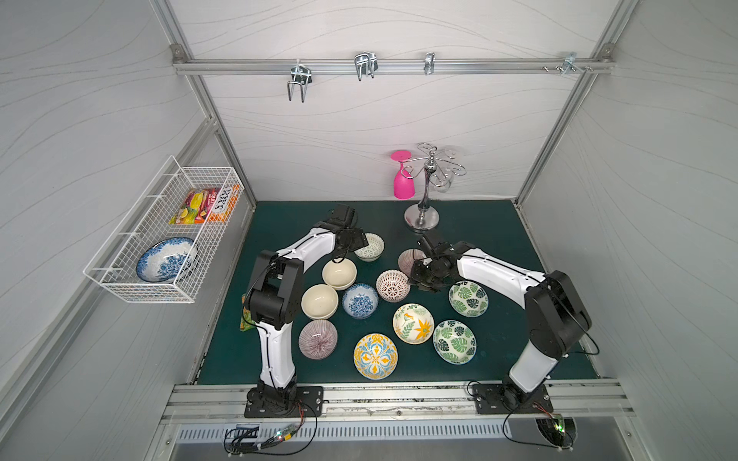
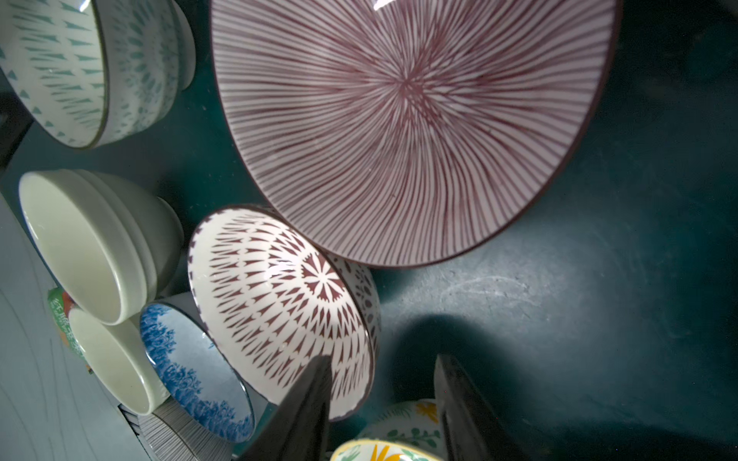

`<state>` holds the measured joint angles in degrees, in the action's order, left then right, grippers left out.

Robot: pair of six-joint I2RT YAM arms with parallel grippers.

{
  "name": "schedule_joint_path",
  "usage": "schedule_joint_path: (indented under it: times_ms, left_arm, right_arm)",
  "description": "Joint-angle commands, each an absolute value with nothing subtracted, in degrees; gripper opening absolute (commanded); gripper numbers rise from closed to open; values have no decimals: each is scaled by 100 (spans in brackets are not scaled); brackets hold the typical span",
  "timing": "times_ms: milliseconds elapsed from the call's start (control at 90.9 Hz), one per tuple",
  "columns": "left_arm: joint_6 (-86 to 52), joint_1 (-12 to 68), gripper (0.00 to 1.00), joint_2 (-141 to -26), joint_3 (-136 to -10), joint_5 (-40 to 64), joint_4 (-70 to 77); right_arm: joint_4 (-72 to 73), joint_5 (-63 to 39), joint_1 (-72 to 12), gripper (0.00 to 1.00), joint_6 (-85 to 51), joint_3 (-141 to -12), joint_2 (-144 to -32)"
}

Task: Stack the bowls
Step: Pick up the bowl from the center of the board.

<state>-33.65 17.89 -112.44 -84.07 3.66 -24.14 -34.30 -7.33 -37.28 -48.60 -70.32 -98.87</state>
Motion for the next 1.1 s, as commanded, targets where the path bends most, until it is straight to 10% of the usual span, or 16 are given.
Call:
schedule_joint_path:
  times_ms: [0, 374, 627, 1089]
  left_arm:
    - [-3340, 1767, 99, -10757, -8512, 394, -2464]
    - [-3434, 1749, 100, -8520, -6516, -4, -2139]
    - [-3473, 1758, 100, -7155, -4870, 84, -1630]
    - [-3816, 1811, 100, -6291, -3841, 5, -1206]
  right_arm:
    - [-3446, -653, -3781, 45, -4860, -7218, -10088]
    - [-3480, -502, -3940, 31, -4710, -7435, -10595]
    - [-3517, -486, -4042, 0, -4702, -7537, -10640]
    - [-4393, -194, -4095, 0, -4441, -8513, -10139]
